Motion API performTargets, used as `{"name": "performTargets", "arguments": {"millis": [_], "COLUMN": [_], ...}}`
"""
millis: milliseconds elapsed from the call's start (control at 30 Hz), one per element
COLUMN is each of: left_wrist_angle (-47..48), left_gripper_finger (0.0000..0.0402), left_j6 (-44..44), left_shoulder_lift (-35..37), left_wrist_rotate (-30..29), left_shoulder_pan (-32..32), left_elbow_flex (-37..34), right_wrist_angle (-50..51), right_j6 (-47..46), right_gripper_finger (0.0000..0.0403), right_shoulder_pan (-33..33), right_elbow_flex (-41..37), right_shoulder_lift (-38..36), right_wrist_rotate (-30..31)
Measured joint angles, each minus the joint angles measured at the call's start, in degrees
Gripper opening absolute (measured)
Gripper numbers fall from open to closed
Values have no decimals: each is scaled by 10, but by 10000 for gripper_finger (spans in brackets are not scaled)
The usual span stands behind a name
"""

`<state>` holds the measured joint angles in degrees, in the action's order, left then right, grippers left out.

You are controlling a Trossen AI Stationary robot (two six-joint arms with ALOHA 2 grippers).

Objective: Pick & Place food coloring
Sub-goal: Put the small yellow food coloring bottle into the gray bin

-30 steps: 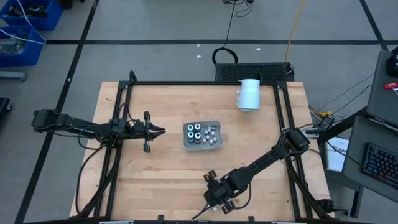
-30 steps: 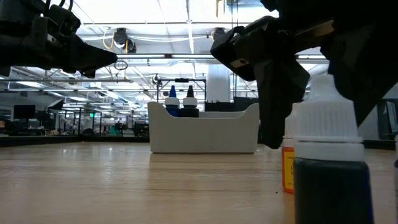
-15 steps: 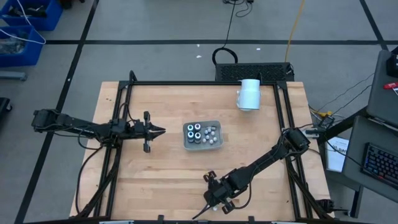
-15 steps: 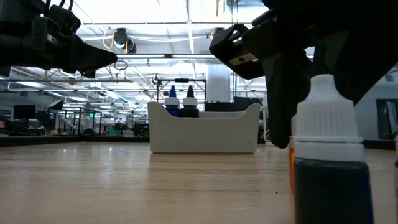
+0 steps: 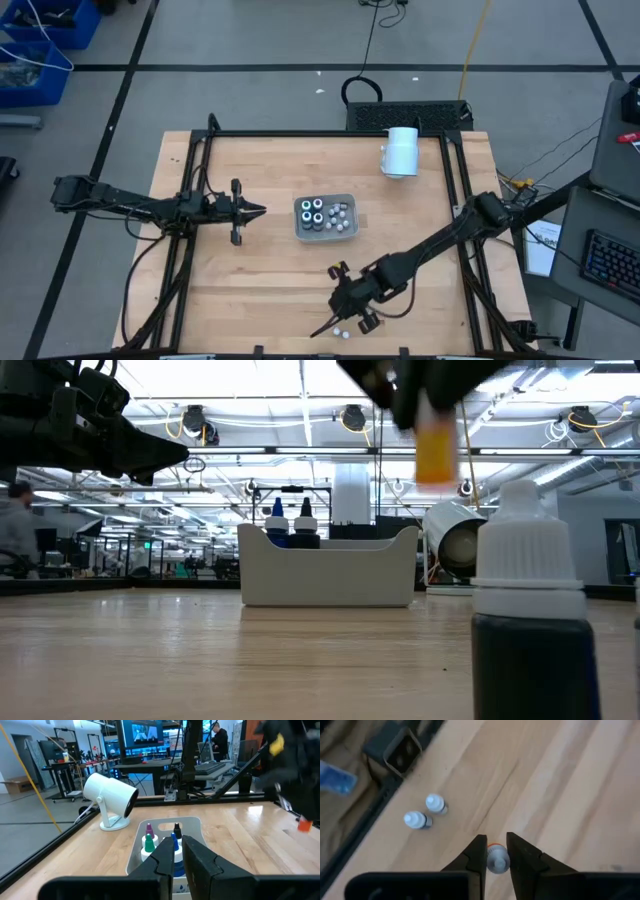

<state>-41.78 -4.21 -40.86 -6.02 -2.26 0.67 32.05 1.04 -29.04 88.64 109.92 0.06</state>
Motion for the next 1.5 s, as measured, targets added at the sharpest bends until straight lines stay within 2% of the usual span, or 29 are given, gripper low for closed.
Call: {"name": "performTargets", "arguments": {"millis": [100, 200, 400, 700, 800, 967, 1200, 1500], "left_wrist_angle": [0, 0, 0, 1, 3, 4, 9, 18], "left_gripper_finger": [44, 45, 44, 44, 44, 44, 44, 44], "left_j6": [0, 0, 0, 0, 0, 0, 0, 0], "left_shoulder_lift": [0, 0, 0, 0, 0, 0, 0, 0], "left_wrist_rotate": [0, 0, 0, 0, 0, -1, -1, -1], "left_shoulder_pan": [0, 0, 0, 0, 0, 0, 0, 0], "left_elbow_flex": [0, 0, 0, 0, 0, 0, 0, 0], "right_wrist_angle": [6, 25, 79, 146, 143, 113, 73, 2], "right_j6": [15, 23, 28, 64, 86, 105, 117, 119], "right_gripper_finger": [49, 49, 49, 49, 49, 49, 49, 49], "right_shoulder_pan": [17, 41, 119, 244, 271, 315, 351, 353], "right_elbow_flex": [0, 0, 0, 0, 0, -13, -91, -147], "right_shoulder_lift": [-38, -76, -138, -154, -149, -149, -148, -148], "right_wrist_rotate": [5, 41, 63, 60, 53, -2, -2, -2]}}
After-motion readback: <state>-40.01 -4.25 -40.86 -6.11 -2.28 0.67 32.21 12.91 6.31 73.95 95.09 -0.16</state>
